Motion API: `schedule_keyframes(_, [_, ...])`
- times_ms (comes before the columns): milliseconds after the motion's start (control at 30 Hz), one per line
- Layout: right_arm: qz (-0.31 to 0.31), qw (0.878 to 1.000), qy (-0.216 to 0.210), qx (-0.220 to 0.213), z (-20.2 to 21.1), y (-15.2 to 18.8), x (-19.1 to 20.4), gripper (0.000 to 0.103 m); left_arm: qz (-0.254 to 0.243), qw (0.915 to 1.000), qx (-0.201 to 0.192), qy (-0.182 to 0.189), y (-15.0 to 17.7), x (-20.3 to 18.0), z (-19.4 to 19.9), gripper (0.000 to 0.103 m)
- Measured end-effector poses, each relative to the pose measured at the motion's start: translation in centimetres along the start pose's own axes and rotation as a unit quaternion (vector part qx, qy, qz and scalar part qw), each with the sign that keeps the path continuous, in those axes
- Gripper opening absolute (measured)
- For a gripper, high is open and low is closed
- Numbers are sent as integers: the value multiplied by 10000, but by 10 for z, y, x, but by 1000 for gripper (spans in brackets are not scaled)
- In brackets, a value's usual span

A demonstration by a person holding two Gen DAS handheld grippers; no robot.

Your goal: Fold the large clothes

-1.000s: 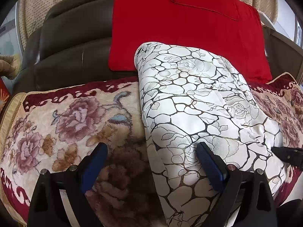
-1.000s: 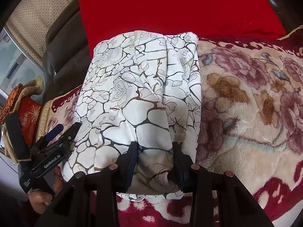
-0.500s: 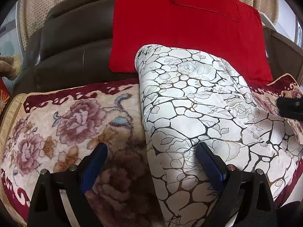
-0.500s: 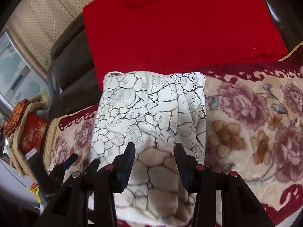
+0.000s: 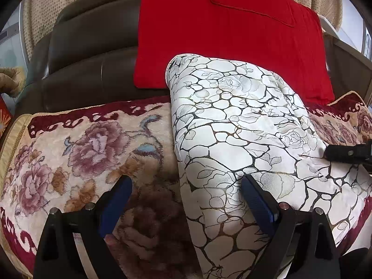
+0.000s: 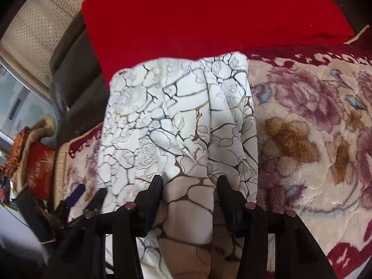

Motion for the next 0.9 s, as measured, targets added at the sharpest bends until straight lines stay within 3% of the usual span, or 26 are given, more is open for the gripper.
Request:
schedule_keyframes(67, [-1,9999,-114,-55,10,0,0,53,7,10000,2,4,0,1,0,95])
schedule_keyframes(200, [-237,9988,-316,-273,33,-3,-13,63,17,10000,18,21,0,1,0,95])
schedule_keyframes(400, [-711,9957,-533,-278,37,-12,-39,69,10,9999,77,73,-2,2,1,95])
schedule_keyframes(500, [-974,9929,-656,-197,30,-13,-53,72,196,9989,196,381,-4,7,0,95])
schedule_keyframes(600, [-1297,9868,-963,-91,22,-12,-69,72,542,9932,292,993,-9,14,1,95])
schedule_keyframes(700, [-1523,9821,-1112,-21,11,-11,-80,73,861,9799,430,1747,-12,20,0,95])
schedule_keyframes(767, [-1647,9777,-1303,4,4,-11,-85,75,1165,9631,672,2331,-11,22,-7,95])
schedule_keyframes(833, [-1727,9733,-1513,75,-3,-11,-87,75,1338,9510,955,2620,-8,21,-16,95])
schedule_keyframes(900, [-1714,9712,-1651,137,-11,-12,-85,75,1441,9455,1267,2629,-3,18,-28,95])
Point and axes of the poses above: each gripper's, at about its wrist camera, not at the fingertips, and z roughly against the way its jaws point, x to its left, y to its underside, the point moved 3 cm from there along -z, roughly the way its jaws point, and after that the axes turned 2 degrees about -x, right-handed, at the moved point
